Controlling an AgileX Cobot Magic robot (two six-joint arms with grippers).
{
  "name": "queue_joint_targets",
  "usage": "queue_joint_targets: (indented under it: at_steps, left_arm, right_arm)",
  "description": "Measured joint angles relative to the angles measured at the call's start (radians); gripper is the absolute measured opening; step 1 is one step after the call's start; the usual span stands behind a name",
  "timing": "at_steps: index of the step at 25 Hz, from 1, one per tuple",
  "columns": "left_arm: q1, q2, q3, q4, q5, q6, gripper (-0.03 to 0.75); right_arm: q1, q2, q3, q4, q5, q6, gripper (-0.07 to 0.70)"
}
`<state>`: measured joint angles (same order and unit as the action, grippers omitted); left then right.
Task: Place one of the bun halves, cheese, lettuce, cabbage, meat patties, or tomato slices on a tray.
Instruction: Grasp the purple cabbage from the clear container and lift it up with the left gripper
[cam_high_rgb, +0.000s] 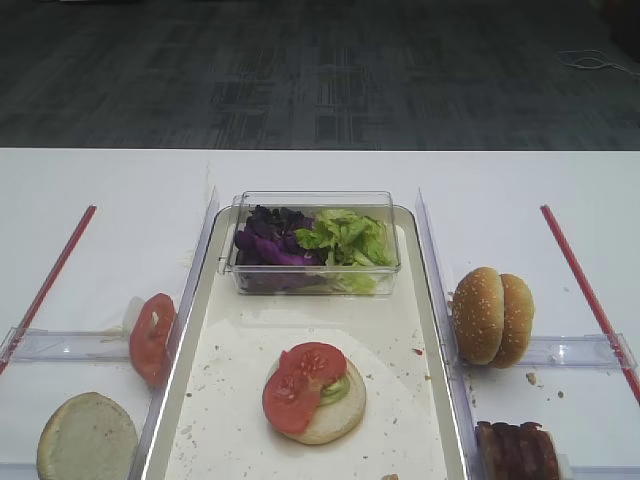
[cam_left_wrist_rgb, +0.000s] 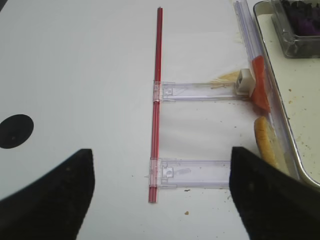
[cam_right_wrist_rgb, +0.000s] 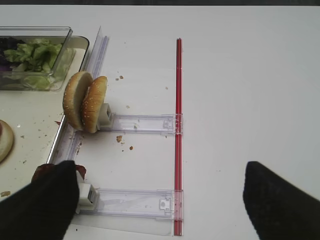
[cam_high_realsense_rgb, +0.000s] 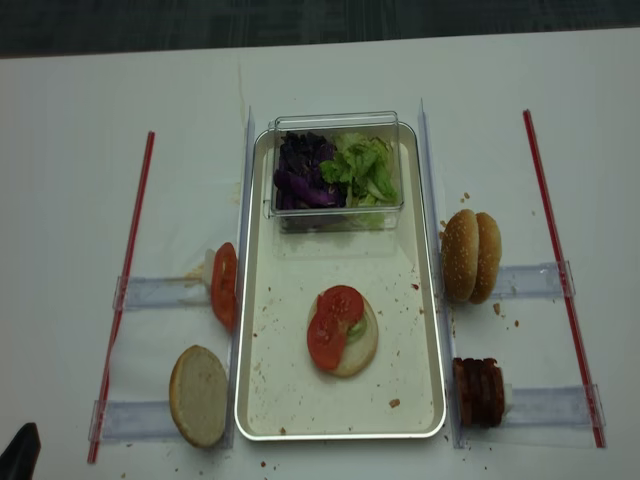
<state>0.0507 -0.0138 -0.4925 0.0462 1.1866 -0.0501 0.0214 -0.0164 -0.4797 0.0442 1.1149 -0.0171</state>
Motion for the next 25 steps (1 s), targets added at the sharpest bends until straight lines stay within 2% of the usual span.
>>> queue_joint_targets:
  at_steps: [25]
  left_arm:
    - [0.000, 0.000, 0.000, 0.000, 0.000, 0.000, 0.546]
  right_arm:
    - [0.000, 0.000, 0.000, 0.000, 0.000, 0.000, 0.689]
